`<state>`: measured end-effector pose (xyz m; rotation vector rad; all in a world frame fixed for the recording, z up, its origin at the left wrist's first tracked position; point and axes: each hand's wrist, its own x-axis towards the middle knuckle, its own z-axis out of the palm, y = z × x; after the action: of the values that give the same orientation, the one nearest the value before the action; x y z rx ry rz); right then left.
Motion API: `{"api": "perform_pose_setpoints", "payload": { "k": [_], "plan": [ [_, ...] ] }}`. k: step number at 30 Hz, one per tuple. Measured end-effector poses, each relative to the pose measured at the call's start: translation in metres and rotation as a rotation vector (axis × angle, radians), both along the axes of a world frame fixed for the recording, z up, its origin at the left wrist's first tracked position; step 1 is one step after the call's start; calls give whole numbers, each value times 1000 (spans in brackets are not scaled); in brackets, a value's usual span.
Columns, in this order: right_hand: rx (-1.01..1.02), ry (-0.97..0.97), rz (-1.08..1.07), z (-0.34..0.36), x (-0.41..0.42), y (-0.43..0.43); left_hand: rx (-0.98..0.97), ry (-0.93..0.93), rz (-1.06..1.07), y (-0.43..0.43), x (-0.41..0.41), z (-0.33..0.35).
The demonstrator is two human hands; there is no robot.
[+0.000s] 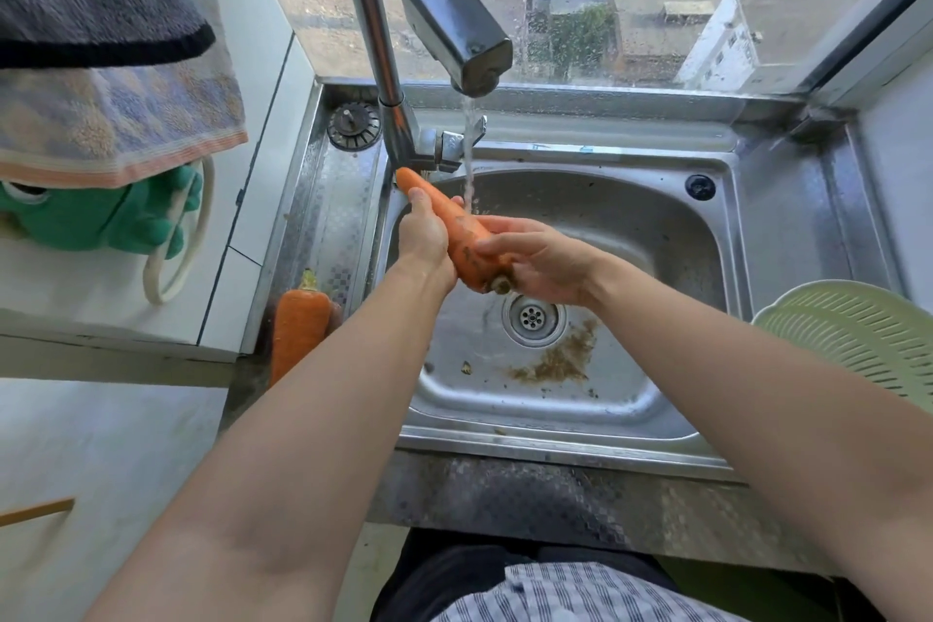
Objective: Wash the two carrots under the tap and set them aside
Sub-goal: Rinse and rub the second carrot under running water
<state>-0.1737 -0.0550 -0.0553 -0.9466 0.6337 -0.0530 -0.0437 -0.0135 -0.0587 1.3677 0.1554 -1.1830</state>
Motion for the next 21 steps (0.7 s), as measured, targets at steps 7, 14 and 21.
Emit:
{"api": "perform_pose_setpoints", "payload": {
  "k": [7,14,21],
  "plan": [
    [-73,65,-24,-2,6,-2,22,-10,16,-2,0,-1],
    [-112,140,-77,1,5,-9,32,73,65,-5,-1,0],
    [-180,194,-115,-1,10,-8,12,148,125,-4,0,1]
  ]
}}
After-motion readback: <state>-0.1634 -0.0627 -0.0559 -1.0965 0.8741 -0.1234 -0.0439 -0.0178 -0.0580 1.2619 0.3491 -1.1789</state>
